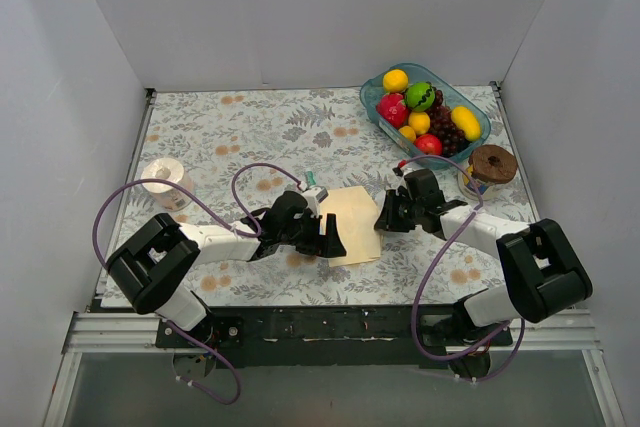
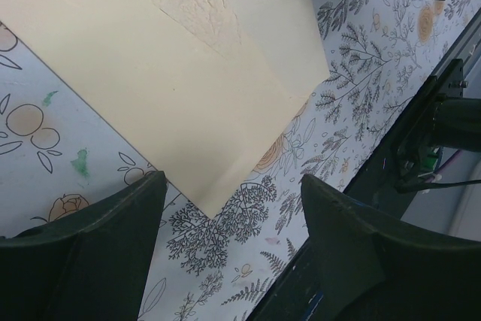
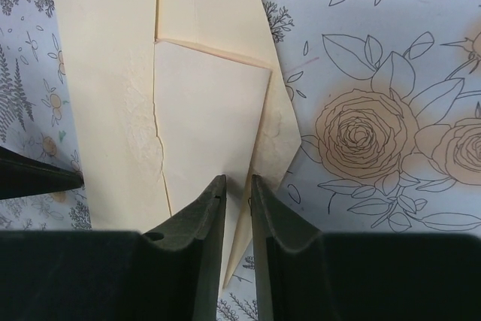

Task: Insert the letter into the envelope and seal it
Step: Place the 1/2-folded letter in the envelope.

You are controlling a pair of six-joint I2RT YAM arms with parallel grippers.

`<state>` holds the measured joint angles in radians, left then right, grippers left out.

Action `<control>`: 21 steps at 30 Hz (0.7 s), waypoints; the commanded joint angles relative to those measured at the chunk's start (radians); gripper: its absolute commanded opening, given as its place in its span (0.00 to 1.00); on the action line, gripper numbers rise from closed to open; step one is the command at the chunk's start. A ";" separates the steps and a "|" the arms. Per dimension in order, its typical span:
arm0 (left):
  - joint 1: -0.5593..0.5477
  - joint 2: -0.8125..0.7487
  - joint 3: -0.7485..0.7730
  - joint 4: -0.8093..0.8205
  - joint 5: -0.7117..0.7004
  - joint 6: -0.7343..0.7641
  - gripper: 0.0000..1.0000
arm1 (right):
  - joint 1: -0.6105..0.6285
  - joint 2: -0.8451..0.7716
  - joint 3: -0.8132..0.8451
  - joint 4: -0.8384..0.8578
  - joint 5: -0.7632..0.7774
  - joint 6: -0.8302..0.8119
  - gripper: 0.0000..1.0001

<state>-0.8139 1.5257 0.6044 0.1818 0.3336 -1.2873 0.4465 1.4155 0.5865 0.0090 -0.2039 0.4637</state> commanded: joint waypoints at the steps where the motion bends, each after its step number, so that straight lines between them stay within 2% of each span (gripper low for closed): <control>1: -0.004 0.004 0.021 -0.047 -0.019 0.022 0.72 | 0.003 0.014 0.026 0.045 -0.003 -0.016 0.26; 10: -0.004 0.021 0.034 -0.044 -0.013 0.031 0.72 | 0.014 0.043 0.027 0.077 -0.043 -0.005 0.20; 21: -0.004 0.027 0.032 -0.036 -0.008 0.036 0.72 | 0.023 0.080 0.042 0.103 -0.092 -0.039 0.19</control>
<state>-0.8139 1.5345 0.6201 0.1661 0.3340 -1.2716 0.4541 1.4750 0.5941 0.0845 -0.2489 0.4587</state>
